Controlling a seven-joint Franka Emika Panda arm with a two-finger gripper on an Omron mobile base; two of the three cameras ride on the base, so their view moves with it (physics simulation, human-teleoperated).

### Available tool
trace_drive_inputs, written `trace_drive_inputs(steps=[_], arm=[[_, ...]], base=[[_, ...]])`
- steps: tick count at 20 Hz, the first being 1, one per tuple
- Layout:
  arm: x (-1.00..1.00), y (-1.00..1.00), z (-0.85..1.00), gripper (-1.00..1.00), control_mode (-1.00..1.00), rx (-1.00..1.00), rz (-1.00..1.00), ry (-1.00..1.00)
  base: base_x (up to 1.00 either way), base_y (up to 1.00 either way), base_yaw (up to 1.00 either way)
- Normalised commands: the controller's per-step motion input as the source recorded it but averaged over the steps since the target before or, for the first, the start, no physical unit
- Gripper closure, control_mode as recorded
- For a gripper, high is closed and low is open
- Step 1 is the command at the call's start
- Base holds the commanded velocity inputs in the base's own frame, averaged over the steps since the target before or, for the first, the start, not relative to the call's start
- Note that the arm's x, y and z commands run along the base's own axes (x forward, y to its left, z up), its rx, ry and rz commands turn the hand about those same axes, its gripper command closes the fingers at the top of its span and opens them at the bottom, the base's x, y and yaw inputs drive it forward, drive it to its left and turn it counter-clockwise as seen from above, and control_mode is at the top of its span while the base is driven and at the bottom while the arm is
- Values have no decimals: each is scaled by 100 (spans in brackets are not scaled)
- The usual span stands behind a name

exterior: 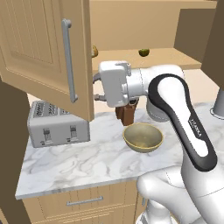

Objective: Open the cabinet. Pick the orange and kiwi from the cabinet and place them into the bowl. Then close the cabinet.

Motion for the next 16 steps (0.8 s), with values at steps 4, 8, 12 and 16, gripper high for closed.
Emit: trace_drive_inputs(steps=[4, 8, 12, 16], arm=[[5, 8, -15, -100, -100, 0, 0, 1], [18, -6, 0, -100, -100, 0, 0, 0], [0, -7, 3, -100, -100, -2, 0, 0], [23, -11, 31, -100, -100, -29, 0, 0]], base=[[0, 0, 0], [0, 0, 0], [0, 0, 0], [0, 0, 0]])
